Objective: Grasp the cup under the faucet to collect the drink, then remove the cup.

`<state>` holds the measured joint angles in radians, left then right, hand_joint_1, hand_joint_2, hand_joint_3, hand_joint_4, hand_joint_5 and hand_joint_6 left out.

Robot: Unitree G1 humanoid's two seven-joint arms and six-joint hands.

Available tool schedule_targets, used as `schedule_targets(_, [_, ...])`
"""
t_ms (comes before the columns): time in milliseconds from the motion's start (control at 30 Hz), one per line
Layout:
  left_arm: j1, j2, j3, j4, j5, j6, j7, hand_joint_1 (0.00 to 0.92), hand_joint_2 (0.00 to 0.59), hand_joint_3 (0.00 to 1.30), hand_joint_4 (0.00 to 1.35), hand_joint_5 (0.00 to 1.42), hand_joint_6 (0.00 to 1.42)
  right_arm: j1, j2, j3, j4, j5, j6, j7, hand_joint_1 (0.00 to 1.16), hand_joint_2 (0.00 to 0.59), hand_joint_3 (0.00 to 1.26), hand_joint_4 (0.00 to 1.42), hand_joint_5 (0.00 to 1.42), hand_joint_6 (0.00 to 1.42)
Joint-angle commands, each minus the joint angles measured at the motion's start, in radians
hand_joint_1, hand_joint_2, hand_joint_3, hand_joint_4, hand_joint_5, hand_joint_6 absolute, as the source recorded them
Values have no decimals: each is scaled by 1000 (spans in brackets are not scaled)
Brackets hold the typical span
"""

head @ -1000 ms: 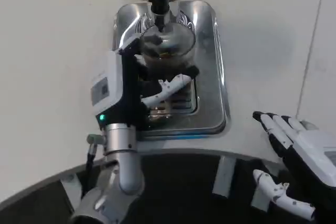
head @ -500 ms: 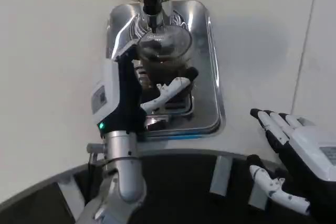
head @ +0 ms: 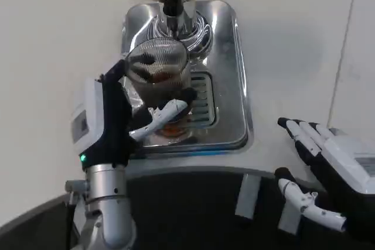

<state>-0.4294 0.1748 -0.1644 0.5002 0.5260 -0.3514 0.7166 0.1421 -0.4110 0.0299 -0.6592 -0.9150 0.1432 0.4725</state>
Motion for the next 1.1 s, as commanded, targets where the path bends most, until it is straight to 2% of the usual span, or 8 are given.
schedule_targets(33, [68,17,23,-108,5,-21,-14,715,44,1164,1225,1375,1424,-20,-17,3,13,2,-11,-9,43,527,0,0,0,0])
schedule_targets(333, [255,55,44,-323,6,-74,-98,713,42,1161,1183,1374,1424,-86,-18,41,33,-18,-18,-24,35,539,0,0,0,0])
schedule_targets(433, [302,57,61,-373,-13,-99,-113,713,41,1159,1170,1374,1424,-85,-13,55,38,-21,-38,-60,32,543,0,0,0,0])
schedule_targets(533, [345,64,80,-434,-20,-126,-133,711,40,1152,1157,1374,1424,-57,-12,60,35,-19,-74,-117,30,574,0,0,0,0])
schedule_targets(667, [396,71,97,-503,-16,-149,-170,702,42,1149,1146,1374,1424,29,-27,43,6,12,-170,-217,31,582,0,0,0,0])
schedule_targets(900, [466,86,117,-578,-4,-209,-227,666,55,1125,1125,1375,1424,184,-57,-39,-9,89,-346,-354,0,584,0,0,0,0])
schedule_targets(1000, [497,85,127,-620,2,-220,-241,653,61,1124,1111,1375,1424,247,-53,-51,-1,60,-416,-435,0,586,0,0,0,0])
schedule_targets(1100, [512,77,122,-633,-2,-230,-258,652,64,1124,1111,1375,1424,273,-43,-40,2,17,-440,-470,0,586,0,0,0,0])
